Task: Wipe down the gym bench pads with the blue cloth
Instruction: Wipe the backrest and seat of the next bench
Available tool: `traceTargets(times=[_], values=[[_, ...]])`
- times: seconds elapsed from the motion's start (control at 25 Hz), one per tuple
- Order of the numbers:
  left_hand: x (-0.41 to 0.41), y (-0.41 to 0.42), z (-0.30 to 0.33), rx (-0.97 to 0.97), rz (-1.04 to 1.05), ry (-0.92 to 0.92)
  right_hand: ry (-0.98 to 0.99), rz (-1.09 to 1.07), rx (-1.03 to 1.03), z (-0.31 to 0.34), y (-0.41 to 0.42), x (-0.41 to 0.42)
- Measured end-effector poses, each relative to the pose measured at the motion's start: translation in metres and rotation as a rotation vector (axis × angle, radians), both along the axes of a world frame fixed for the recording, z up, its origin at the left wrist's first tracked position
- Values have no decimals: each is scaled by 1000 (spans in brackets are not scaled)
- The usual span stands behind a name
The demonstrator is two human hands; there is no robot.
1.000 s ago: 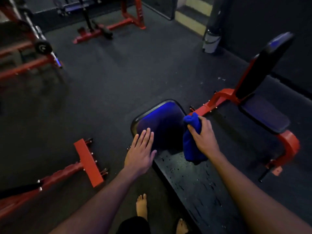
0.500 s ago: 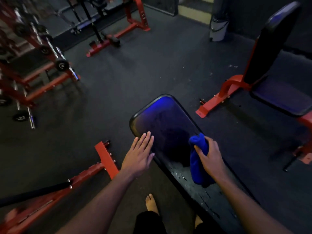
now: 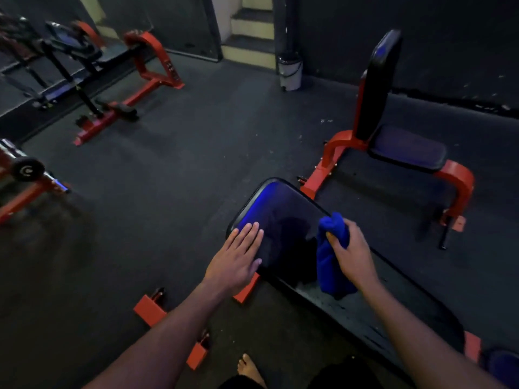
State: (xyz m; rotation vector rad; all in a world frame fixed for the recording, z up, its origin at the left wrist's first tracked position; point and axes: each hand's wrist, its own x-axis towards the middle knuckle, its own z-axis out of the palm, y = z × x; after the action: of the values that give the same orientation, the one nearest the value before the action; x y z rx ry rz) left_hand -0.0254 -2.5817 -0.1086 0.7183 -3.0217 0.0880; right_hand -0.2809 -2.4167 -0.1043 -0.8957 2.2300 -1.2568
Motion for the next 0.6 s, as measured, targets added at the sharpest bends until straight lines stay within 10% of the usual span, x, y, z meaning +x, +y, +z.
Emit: traceTargets(times=[0.6], values=[[-63, 157, -86, 91, 561, 179, 353, 502, 7, 16, -85, -80]])
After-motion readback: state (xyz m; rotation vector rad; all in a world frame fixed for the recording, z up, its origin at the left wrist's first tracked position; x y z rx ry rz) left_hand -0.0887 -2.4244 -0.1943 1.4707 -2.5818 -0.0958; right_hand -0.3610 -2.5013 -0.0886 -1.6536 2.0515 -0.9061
